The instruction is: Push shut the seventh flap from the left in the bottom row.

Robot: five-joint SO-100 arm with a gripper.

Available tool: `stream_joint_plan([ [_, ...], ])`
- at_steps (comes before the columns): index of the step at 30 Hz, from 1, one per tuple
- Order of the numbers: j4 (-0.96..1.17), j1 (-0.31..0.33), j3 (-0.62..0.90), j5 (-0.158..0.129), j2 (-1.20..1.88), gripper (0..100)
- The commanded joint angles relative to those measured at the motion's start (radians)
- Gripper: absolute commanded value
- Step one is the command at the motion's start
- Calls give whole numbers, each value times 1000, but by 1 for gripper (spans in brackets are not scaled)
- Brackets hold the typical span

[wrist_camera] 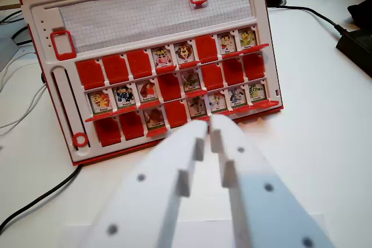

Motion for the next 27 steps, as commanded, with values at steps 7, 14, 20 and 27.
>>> stream_joint_plan([
  [7,15,-55,38,-25,-11,0],
  [14,32,-87,66,-21,-11,0],
  [20,49,-87,86,-20,-11,0],
  [27,69,-87,101,-14,-11,0],
])
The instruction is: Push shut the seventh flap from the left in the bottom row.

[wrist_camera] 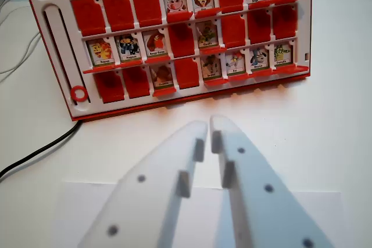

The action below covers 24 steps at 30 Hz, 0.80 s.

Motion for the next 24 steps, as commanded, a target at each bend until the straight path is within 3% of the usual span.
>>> stream_joint_plan([
  [1,0,-8,-6,6,-9,0],
  [24,-31,9,-63,6,-35,0],
])
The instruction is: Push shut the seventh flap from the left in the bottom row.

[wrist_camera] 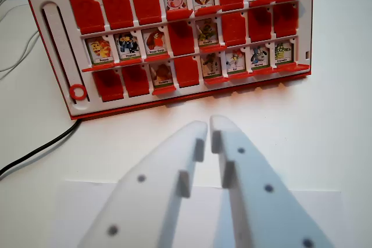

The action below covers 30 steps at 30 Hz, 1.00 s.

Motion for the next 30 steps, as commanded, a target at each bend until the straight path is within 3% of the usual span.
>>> stream_joint_plan([
  [1,-51,21,-77,9,-52,0],
  [11,-221,138,-170,48,-295,0],
  [16,-356,212,-137,37,-385,0],
  [20,-482,290,-86,6,-489,0],
  [25,-680,367,15,-52,-603,0],
  [30,-859,400,114,-101,-707,0],
])
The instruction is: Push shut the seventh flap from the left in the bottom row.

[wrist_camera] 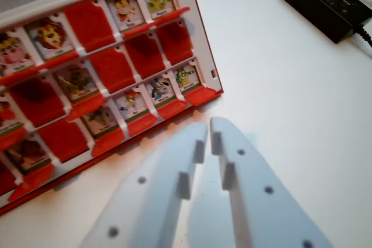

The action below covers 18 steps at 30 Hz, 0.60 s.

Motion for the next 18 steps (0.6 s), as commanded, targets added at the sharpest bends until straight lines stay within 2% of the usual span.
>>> stream_joint_plan([
  [1,-163,17,25,-37,-67,0],
  [11,-463,48,130,-129,-296,0],
  [18,-611,52,121,-169,-465,0],
])
